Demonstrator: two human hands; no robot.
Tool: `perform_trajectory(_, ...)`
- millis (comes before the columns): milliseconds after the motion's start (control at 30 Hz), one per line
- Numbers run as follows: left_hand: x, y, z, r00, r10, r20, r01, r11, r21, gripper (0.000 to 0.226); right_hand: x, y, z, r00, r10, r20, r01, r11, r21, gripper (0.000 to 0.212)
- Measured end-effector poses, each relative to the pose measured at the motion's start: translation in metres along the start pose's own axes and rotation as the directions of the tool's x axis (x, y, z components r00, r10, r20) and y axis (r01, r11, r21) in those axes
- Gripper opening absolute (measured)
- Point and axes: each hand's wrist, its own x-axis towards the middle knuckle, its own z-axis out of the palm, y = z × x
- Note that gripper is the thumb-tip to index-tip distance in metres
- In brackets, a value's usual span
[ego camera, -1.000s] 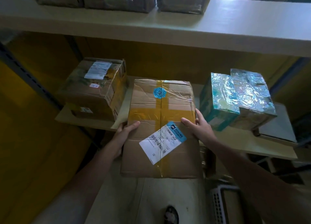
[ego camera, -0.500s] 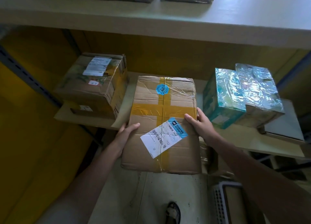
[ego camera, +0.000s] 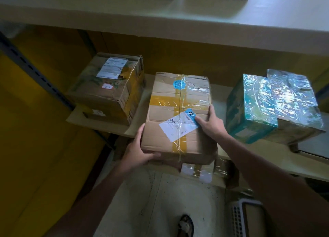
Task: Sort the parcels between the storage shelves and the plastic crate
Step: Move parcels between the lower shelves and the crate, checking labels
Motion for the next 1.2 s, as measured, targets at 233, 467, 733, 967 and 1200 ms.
perform_trajectory(233, 0.024, -0.007, -0.020, 0.940, -0.077, -0.332, 0.119, 0.987, 0.109, 0.077, -0.003, -0.015, 0.009, 0.991, -0.131, 0.000, 0.128, 0.969, 0.210, 0.049)
perform_trajectory(467, 0.024, 0.011, -0.016, 0.867, 0.145, -0.477, 0.089, 0.896, 0.435, 0.063, 0.001, -0.026, 0.001, 0.975, -0.206, 0.079, 0.205, 0.979, 0.020, 0.050)
perform_trajectory(733, 0.029, 0.120, 0.049, 0.913, 0.370, -0.171, -0.309, 0.902, 0.301, 0.063, -0.011, -0.003, -0.090, 0.851, -0.426, -0.307, 0.416, 0.904, -0.098, 0.042)
perform_trajectory(967, 0.041, 0.165, 0.132, 0.924, 0.361, 0.128, -0.377, 0.915, 0.145, 0.063, -0.021, 0.068, -0.163, 0.929, -0.282, -0.240, 0.243, 0.954, -0.178, 0.071)
perform_trajectory(1200, 0.044, 0.174, 0.180, 0.826, 0.167, 0.538, -0.160, 0.985, -0.059, 0.090, -0.021, 0.084, -0.150, 0.963, -0.239, -0.126, 0.192, 0.933, -0.305, 0.077)
